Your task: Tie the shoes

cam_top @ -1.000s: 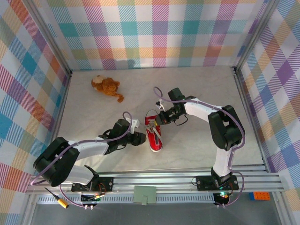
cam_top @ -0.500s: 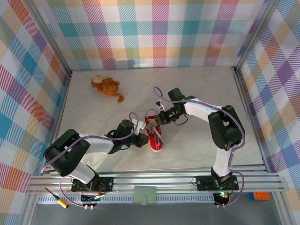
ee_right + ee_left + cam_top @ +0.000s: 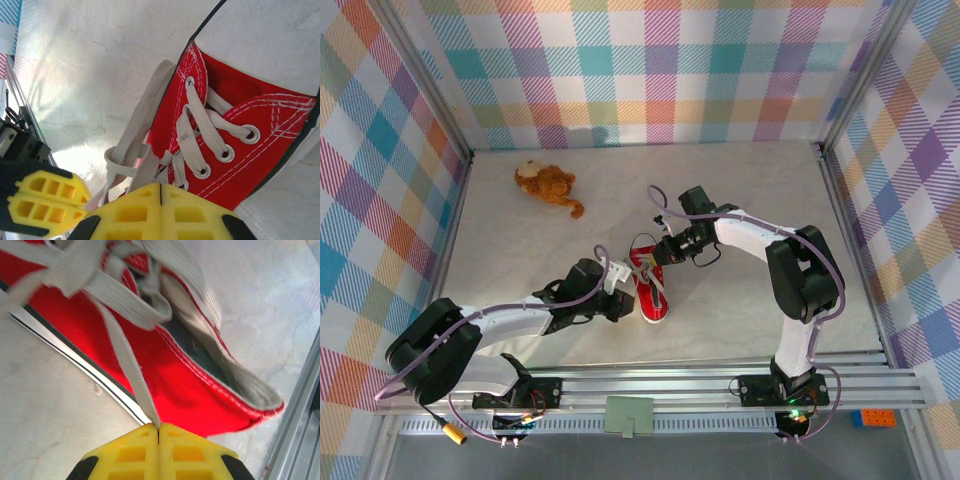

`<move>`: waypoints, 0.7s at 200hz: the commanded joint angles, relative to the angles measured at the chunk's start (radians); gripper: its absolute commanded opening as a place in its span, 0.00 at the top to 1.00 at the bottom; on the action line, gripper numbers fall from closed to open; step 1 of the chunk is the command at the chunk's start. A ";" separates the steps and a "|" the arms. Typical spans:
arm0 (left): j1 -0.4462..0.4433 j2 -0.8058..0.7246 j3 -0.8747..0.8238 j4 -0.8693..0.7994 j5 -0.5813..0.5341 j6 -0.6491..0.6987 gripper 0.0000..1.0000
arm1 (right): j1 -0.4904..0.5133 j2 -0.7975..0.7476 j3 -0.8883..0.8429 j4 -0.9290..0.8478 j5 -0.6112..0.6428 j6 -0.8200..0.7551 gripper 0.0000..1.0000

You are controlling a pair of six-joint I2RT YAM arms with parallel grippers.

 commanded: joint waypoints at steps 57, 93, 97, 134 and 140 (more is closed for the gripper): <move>-0.105 0.002 -0.045 -0.027 -0.074 -0.024 1.00 | 0.007 -0.058 -0.007 -0.022 0.075 -0.042 1.00; -0.134 -0.011 -0.055 -0.013 -0.087 -0.036 1.00 | 0.018 -0.081 -0.007 -0.015 0.154 -0.053 1.00; -0.137 -0.013 -0.056 -0.012 -0.090 -0.038 1.00 | 0.019 -0.083 -0.006 -0.012 0.158 -0.053 1.00; -0.155 -0.033 -0.065 -0.010 -0.093 -0.044 1.00 | 0.031 -0.080 0.008 -0.005 0.199 -0.061 1.00; -0.160 -0.037 -0.066 -0.009 -0.093 -0.046 1.00 | 0.034 -0.078 0.011 -0.004 0.206 -0.063 1.00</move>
